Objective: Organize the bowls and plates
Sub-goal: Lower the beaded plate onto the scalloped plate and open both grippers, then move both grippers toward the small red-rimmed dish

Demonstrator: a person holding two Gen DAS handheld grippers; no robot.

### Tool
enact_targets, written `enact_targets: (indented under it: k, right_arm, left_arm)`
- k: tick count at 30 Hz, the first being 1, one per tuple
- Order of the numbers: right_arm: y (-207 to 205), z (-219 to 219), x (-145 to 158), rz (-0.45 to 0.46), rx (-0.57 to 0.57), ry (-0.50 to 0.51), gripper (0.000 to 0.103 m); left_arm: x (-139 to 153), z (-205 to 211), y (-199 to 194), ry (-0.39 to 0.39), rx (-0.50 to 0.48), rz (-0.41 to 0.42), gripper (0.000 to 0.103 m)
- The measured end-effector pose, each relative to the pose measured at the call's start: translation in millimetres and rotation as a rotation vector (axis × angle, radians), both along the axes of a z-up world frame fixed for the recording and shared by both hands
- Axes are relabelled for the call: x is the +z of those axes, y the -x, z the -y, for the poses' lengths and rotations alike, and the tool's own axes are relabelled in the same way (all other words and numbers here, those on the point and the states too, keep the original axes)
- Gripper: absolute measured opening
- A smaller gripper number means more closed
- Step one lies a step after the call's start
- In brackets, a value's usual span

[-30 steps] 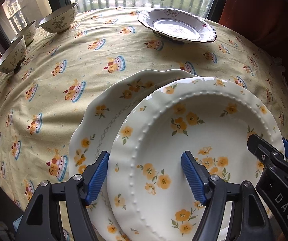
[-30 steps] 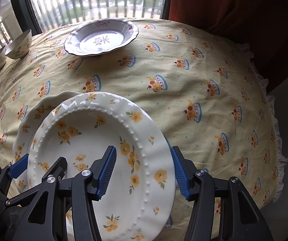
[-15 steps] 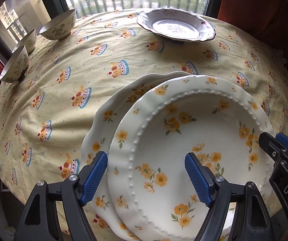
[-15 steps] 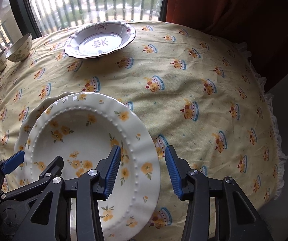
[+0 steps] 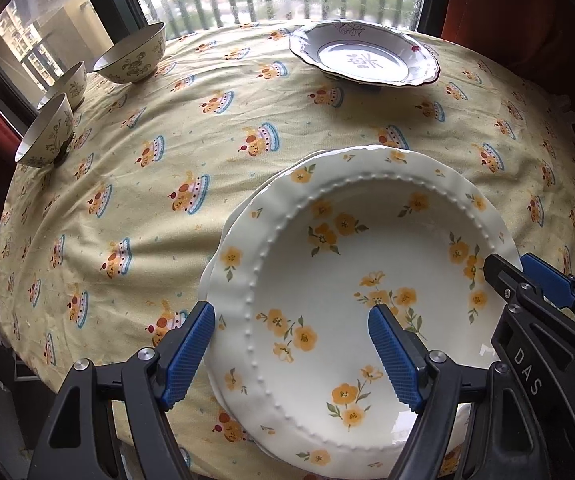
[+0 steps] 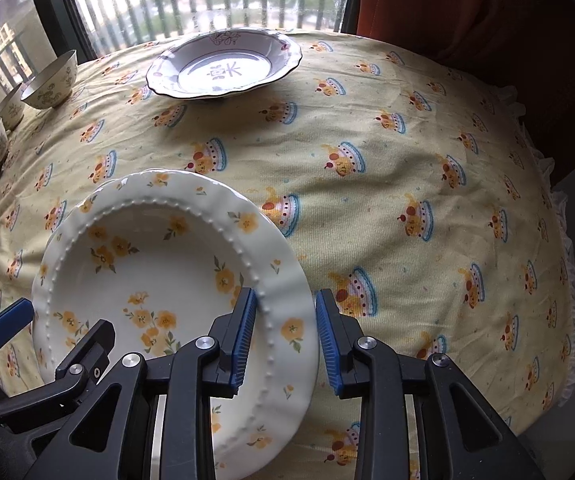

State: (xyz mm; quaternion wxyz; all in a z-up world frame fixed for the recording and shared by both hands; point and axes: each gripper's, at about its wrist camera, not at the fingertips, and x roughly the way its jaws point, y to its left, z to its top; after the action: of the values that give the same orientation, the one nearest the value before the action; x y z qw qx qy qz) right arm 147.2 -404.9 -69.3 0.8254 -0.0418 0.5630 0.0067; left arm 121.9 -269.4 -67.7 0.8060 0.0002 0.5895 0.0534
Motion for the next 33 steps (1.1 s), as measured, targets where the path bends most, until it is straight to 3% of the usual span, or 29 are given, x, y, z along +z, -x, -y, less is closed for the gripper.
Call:
enact_targets:
  k: [6, 11, 14, 20, 25, 33]
  right_arm:
    - [-4, 2, 3, -0.013, -0.038, -0.046, 0.038]
    - [-3, -7, 29, 0.065, -0.04, -0.058, 0.068]
    - [-5, -19, 44, 0.098, -0.026, -0.079, 0.074]
    - [-18, -46, 67, 0.148, -0.042, -0.097, 0.075]
    - [-35, -60, 85, 0.163, -0.109, -0.119, 0.077]
    - [-73, -69, 113, 0.221, -0.164, -0.066, 0.08]
  left_arm:
    - [6, -9, -2, 0.001, -0.016, 0.014, 0.081]
    - [11, -22, -7, 0.048, -0.03, 0.019, 0.082]
    - [21, -29, -12, 0.065, -0.045, 0.048, 0.085]
    - [55, -45, -32, 0.082, -0.109, 0.143, 0.093]
    - [77, -55, -57, 0.095, -0.175, 0.201, 0.093]
    - [98, -56, -100, 0.092, -0.248, 0.275, 0.093]
